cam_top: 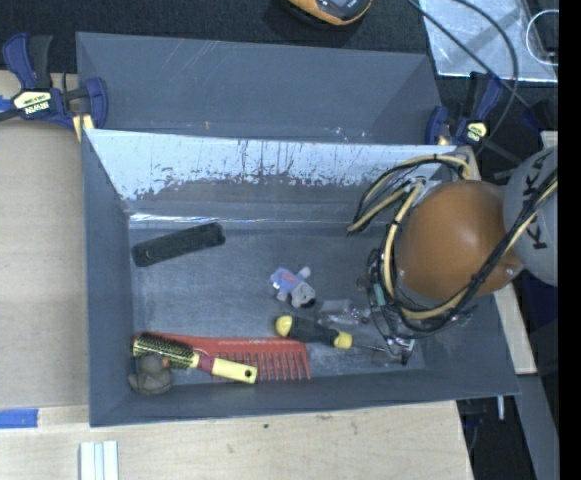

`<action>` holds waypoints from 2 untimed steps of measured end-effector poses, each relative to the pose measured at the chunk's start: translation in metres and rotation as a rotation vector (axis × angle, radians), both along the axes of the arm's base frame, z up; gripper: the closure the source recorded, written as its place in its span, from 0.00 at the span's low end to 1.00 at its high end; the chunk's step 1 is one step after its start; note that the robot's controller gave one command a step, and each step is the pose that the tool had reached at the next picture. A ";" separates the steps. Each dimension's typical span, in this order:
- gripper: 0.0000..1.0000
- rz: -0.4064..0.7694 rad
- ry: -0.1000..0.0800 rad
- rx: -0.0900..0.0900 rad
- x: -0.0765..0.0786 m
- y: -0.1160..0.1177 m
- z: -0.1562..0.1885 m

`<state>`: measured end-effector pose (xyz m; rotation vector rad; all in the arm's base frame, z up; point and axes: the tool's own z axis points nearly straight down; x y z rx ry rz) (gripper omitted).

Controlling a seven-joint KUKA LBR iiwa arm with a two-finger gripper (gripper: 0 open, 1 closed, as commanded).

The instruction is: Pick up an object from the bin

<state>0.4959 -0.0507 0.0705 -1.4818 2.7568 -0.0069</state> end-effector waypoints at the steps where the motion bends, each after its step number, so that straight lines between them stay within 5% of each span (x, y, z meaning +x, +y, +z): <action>1: 0.00 -0.042 0.002 0.005 0.052 0.064 0.003; 2: 0.00 0.337 -0.006 -0.004 0.028 0.078 0.001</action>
Offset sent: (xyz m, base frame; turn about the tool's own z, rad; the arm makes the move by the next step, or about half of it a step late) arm 0.0228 0.0807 -0.0005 -0.3924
